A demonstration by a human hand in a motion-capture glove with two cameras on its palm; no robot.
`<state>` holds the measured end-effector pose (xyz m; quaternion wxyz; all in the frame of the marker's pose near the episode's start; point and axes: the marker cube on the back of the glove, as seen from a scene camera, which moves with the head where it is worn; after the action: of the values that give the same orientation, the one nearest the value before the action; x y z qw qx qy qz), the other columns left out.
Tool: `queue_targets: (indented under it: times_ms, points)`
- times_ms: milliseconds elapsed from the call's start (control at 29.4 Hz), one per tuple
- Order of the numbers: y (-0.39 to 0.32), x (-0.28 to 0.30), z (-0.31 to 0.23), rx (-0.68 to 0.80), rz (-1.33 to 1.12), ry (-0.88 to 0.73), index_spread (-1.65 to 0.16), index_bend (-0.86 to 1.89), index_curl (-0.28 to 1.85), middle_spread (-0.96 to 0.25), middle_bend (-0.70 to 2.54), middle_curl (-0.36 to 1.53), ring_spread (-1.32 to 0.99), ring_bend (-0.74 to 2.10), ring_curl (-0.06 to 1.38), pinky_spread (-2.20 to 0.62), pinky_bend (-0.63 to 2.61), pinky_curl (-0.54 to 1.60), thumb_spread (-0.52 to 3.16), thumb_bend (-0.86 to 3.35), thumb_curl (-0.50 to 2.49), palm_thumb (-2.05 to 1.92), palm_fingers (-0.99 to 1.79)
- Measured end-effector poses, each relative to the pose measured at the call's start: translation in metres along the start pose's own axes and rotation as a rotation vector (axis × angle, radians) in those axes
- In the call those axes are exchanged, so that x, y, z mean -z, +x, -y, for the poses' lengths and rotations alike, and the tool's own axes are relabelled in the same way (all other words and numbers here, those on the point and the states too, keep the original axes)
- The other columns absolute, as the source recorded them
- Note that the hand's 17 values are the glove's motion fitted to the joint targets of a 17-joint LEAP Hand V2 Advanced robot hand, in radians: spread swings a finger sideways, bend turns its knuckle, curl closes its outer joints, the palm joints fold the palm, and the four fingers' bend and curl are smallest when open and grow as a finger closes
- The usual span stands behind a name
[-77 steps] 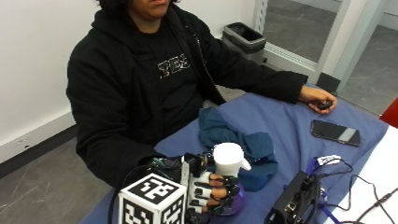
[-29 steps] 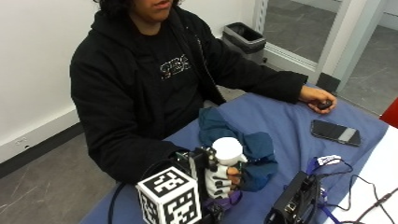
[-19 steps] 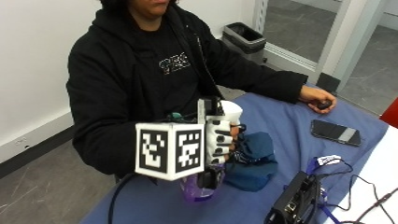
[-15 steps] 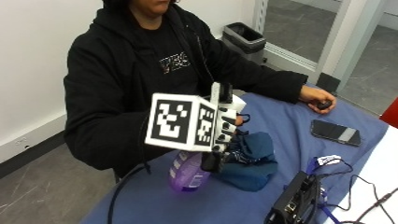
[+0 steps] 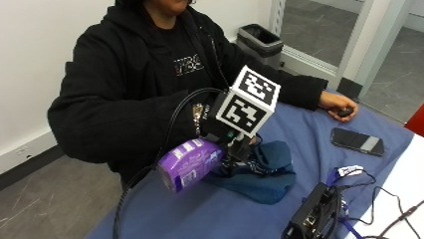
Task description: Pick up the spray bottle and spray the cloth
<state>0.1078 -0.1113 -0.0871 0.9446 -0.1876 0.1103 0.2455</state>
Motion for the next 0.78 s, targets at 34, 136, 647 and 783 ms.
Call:
queue_targets:
  times_ms: [34,136,647,783]
  points:
    - [-0.002,-0.003,0.002,-0.003,-0.019,-0.008,-0.25,0.24,0.58,-0.15,0.6,0.58,-0.22,0.6,0.51,-0.28,0.4,0.44,0.13,-0.03,0.76,1.05,1.29]
    - [-0.006,-0.013,0.008,-0.016,-0.065,-0.024,-0.25,0.23,0.59,-0.15,0.6,0.58,-0.22,0.6,0.51,-0.28,0.4,0.44,0.14,-0.03,0.76,1.05,1.29]
    - [-0.017,-0.075,0.036,-0.041,-0.173,-0.142,-0.25,0.22,0.6,-0.15,0.6,0.58,-0.21,0.58,0.51,-0.26,0.4,0.45,0.14,-0.03,0.77,1.05,1.29]
    - [-0.02,-0.082,0.038,-0.045,-0.19,-0.145,-0.25,0.21,0.61,-0.16,0.6,0.58,-0.21,0.59,0.51,-0.26,0.4,0.44,0.14,-0.03,0.78,1.05,1.29]
